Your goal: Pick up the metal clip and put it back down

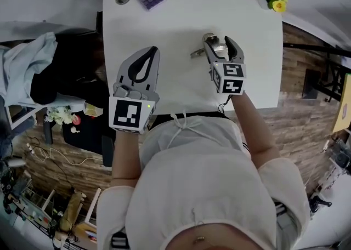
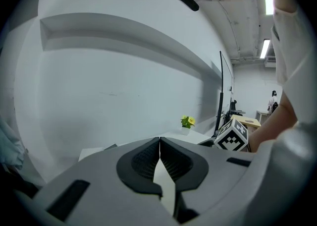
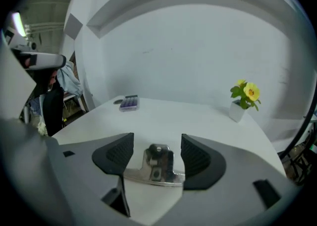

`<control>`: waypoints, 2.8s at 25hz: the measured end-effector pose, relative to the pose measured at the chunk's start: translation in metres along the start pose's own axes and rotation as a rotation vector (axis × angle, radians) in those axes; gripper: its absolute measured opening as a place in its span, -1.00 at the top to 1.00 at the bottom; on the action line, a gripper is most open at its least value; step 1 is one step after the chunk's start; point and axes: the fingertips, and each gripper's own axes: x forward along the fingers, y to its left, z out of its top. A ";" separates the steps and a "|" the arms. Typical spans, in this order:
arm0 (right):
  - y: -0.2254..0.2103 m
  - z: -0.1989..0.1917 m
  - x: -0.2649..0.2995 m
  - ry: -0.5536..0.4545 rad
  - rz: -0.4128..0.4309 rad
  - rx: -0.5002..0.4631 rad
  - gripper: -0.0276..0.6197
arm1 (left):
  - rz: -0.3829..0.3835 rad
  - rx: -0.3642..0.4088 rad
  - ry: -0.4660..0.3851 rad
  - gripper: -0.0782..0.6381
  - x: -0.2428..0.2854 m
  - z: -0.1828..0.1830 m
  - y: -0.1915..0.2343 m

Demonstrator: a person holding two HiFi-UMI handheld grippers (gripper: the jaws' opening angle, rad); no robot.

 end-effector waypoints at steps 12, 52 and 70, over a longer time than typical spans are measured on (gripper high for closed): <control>0.010 0.104 -0.121 -0.392 -0.001 -0.155 0.41 | 0.002 0.085 -0.116 0.73 -0.035 0.047 -0.028; 0.027 0.153 -0.202 -0.629 0.097 -0.160 0.91 | 0.057 0.076 -0.159 0.73 -0.053 0.072 -0.025; 0.023 0.151 -0.196 -0.615 0.089 -0.157 0.91 | 0.066 0.050 -0.159 0.73 -0.052 0.067 -0.025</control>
